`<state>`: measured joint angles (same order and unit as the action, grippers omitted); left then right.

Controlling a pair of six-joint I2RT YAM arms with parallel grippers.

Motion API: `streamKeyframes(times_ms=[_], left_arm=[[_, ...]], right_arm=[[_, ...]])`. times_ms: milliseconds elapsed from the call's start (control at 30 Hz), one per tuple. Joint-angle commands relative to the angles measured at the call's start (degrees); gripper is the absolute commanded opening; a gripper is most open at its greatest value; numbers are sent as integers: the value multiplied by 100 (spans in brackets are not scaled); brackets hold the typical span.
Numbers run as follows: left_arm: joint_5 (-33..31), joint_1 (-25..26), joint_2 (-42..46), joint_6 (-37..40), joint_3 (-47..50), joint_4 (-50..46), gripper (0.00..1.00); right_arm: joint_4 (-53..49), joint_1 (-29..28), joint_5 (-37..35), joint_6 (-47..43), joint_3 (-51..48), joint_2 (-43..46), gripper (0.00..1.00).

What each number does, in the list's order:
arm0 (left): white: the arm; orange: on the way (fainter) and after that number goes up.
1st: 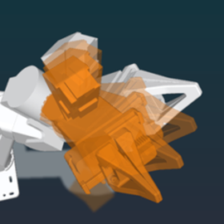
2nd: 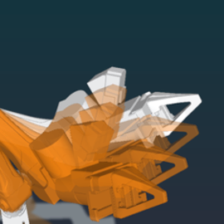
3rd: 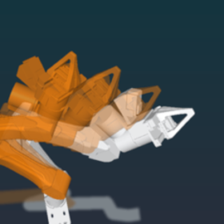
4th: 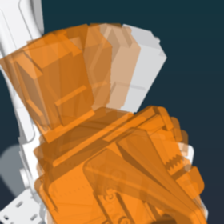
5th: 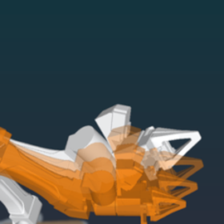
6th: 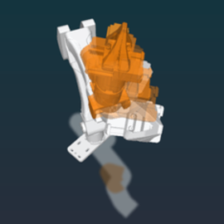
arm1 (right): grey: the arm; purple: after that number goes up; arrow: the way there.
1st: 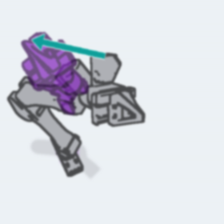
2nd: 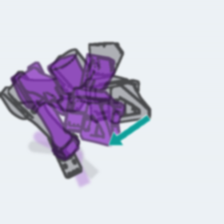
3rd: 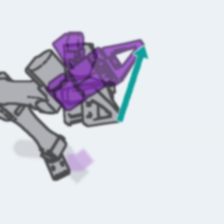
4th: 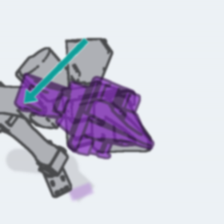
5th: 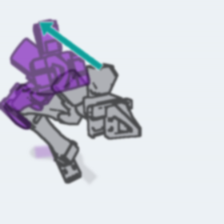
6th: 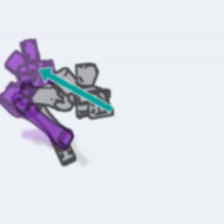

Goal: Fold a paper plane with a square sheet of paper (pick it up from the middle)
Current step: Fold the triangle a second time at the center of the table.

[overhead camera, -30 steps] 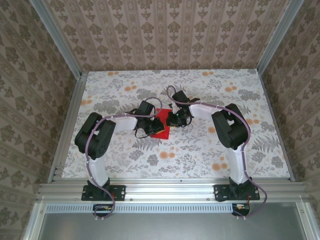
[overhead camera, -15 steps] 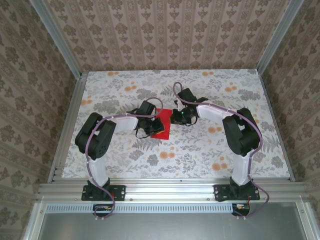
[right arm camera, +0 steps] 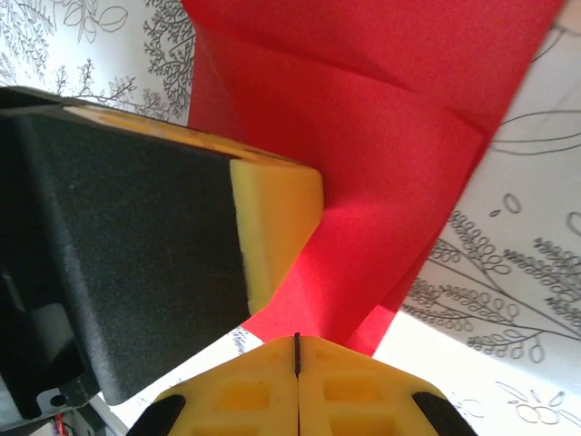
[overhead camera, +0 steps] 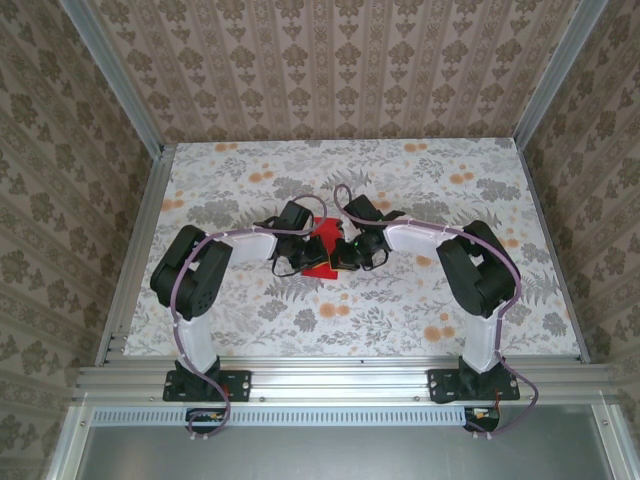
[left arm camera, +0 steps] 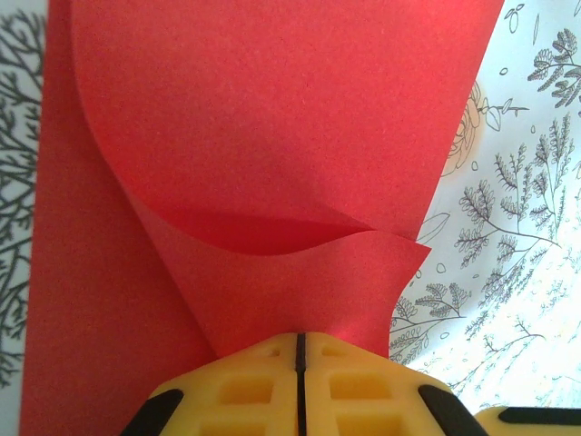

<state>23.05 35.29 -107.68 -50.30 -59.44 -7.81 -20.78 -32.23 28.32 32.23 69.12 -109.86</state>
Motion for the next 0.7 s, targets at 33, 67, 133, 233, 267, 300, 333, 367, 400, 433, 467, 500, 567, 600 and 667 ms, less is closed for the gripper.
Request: streamKeyframes(times_ms=[33,67,133,233,267,300,333,367,400,433,467,500,567,600,667], left_arm=[[-292,51,-188,-23,46,-445,9],[-292,49,-181,-16,48,-440,9],[-285,48,-177,-15,53,-433,9],[-279,55,-166,-23,63,-405,9],[-275,48,-166,-23,68,-405,9],[-275,52,-166,-32,69,-397,9],[-275,48,-166,-41,72,-390,9],[-275,49,-160,-47,79,-388,9],[-275,48,-157,-54,77,-382,9],[-275,48,-165,-58,76,-379,9],[-279,48,-166,-58,81,-379,9],[-280,48,-166,-59,81,-371,9],[-275,48,-175,-63,75,-366,9],[-281,48,-175,-71,76,-361,9],[-291,48,-172,-85,90,-361,9]], right_arm=[[140,-29,237,149,-57,-52,7],[144,-29,233,148,-63,-82,6],[131,-29,210,152,-95,-117,6],[125,-29,193,146,-126,-176,6],[124,-29,196,142,-144,-198,6],[112,-29,192,143,-149,-223,6],[96,-29,193,143,-151,-234,6],[84,-31,188,143,-168,-241,6],[79,-31,183,139,-186,-246,6],[82,-26,184,140,-212,-244,6],[66,-29,175,128,-228,-238,6],[52,-29,159,119,-248,-242,6],[21,-28,138,106,-284,-227,6],[3,-26,136,94,-298,-222,6],[-32,-29,134,72,-350,-204,6]])
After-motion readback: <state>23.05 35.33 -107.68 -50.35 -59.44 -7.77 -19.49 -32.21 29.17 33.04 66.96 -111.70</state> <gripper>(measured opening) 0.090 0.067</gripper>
